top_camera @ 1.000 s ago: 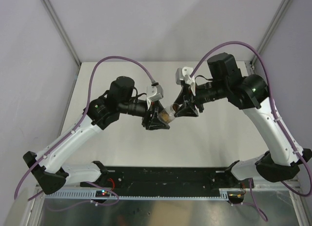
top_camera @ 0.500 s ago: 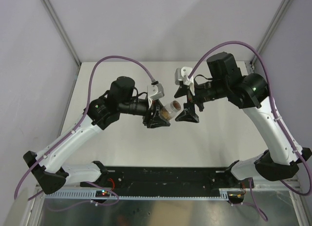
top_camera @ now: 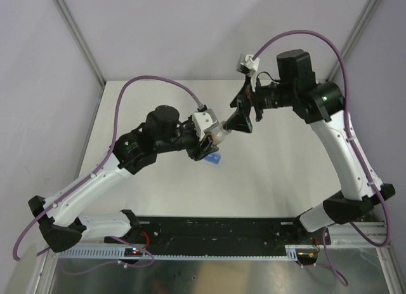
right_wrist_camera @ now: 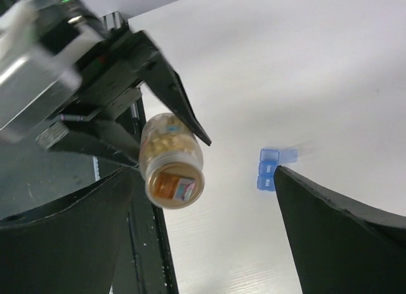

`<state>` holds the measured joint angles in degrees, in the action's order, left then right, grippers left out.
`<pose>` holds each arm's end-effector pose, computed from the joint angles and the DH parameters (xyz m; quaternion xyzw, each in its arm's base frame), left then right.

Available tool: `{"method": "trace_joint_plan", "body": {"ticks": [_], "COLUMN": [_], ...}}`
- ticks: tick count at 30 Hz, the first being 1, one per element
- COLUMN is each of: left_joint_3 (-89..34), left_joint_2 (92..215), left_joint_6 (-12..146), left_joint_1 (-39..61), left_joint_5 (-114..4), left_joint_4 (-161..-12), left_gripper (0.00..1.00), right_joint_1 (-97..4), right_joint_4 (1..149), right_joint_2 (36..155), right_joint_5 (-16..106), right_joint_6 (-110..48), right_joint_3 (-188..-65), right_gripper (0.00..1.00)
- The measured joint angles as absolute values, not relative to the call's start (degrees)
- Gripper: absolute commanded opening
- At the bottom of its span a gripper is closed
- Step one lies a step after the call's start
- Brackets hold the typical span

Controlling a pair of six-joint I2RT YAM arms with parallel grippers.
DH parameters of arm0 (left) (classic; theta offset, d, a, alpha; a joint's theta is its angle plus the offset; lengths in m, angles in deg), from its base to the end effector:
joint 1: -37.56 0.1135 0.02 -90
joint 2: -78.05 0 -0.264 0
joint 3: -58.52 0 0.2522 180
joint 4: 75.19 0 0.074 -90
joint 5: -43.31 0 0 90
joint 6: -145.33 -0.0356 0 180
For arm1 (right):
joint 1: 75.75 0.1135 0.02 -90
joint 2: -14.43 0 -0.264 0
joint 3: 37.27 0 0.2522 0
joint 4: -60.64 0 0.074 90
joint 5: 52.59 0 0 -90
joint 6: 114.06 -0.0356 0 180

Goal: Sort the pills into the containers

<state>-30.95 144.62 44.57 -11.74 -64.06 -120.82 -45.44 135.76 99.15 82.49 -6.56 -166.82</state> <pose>0.1530 -0.1941 0.4121 0.4843 0.6707 -0.2994 0.4754 0.2119 0.1531 0.5042 -0.4991 0.6550 0.3817 0.4198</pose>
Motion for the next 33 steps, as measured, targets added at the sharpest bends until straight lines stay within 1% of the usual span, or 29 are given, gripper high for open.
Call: {"method": "trace_joint_plan", "body": {"ticks": [6, 12, 16, 21, 23, 28, 30, 33], "left_joint_3": [-30.95, -30.95, -30.95, -30.90, -30.88, -30.38, -30.01, -29.79], "left_joint_2": [144.66, 144.68, 144.68, 144.68, 144.68, 144.68, 144.68, 144.68], "left_joint_6": [42.47, 41.51, 41.27, 41.27, 41.27, 41.27, 41.27, 41.29], "left_joint_1": [-14.25, -14.73, -14.73, -14.80, -14.82, -14.84, -14.84, -14.82], "left_joint_5": [-54.22, -48.43, -46.57, -45.59, -45.50, -45.54, -45.61, -46.46], "left_joint_4": [-120.80, -120.72, -120.28, -119.97, -119.93, -119.49, -119.01, -118.79], "left_gripper": [0.00, 0.00, 0.00, 0.00, 0.00, 0.00, 0.00, 0.00], "right_joint_1": [-45.97, -46.03, -46.03, -46.03, -46.03, -46.16, -46.30, -46.30], "right_joint_4": [132.44, 131.04, 130.58, 130.17, 130.14, 130.08, 130.21, 130.60], "right_joint_2": [103.04, 104.31, 104.33, 104.33, 104.33, 104.33, 104.33, 104.33], "right_joint_5": [83.15, 85.86, 87.72, 89.60, 90.12, 91.00, 91.06, 91.32], "right_joint_6": [-12.01, -14.41, -15.04, -15.13, -15.15, -14.82, -14.45, -12.88], "right_joint_3": [-165.90, -164.13, -162.75, -161.57, -161.42, -161.33, -161.29, -161.20], "right_gripper": [0.93, 0.83, 0.73, 0.58, 0.52, 0.32, 0.26, 0.21]}}
